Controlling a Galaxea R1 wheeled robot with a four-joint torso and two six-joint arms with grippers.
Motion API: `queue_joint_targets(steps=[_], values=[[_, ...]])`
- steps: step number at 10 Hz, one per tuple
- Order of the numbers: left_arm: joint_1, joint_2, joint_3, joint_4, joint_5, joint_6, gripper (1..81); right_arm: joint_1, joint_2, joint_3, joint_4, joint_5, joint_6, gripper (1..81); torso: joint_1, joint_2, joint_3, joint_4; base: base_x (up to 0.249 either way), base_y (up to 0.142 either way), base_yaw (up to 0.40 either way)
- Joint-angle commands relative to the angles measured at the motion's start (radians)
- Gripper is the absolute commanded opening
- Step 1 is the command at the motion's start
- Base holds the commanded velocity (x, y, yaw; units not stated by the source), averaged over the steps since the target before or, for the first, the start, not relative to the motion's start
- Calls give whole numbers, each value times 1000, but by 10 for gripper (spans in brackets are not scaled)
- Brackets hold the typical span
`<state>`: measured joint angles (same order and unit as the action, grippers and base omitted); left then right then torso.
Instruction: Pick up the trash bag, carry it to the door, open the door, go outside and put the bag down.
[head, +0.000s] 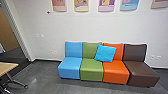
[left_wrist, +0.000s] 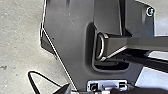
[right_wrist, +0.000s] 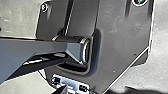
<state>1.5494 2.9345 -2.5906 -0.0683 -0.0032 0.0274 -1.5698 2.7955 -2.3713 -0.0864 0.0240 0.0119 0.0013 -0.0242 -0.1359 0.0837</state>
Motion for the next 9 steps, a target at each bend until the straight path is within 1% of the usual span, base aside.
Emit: queue_joint_targets(steps=[1, 2, 3, 4, 5, 6, 7, 8, 9], values=[[-30, -142, 187, -1, 61, -1, 811, 52, -187, 274, 8, -105, 3, 811, 0, 0, 0, 0, 0, 0, 0], [-33, -182, 233, -1, 58, -3, 811, 56, -221, 328, 8, -105, 3, 811, 0, 0, 0, 0, 0, 0, 0], [-36, -217, 271, -5, 57, -4, 811, 61, -259, 380, 8, -105, 3, 811, 64, -100, -40, -22, 0, 0, 0], [-45, -251, 306, -19, 57, -8, 811, 67, -299, 431, 8, -104, 3, 811, 68, -106, -93, -27, 0, 0, 0], [-54, -287, 346, -28, 57, -8, 811, 78, -343, 480, 8, -104, 5, 811, 78, -123, -103, -29, 0, 0, 0], [-63, -316, 377, -44, 57, -8, 811, 88, -383, 523, 10, -104, 5, 811, 94, -150, -126, -34, 0, 0, 0], [-73, -330, 388, -74, 57, -8, 811, 104, -420, 557, 11, -104, 9, 811, 115, -183, -157, -39, 0, 0, 0], [-83, -340, 394, -115, 55, -8, 811, 122, -460, 590, 11, -104, 26, 811, 138, -220, -191, -23, 0, 0, 0], [-102, -349, 394, -151, 55, -8, 811, 138, -500, 627, 11, -104, 39, 811, 162, -257, -226, -29, 0, 0, 0]])
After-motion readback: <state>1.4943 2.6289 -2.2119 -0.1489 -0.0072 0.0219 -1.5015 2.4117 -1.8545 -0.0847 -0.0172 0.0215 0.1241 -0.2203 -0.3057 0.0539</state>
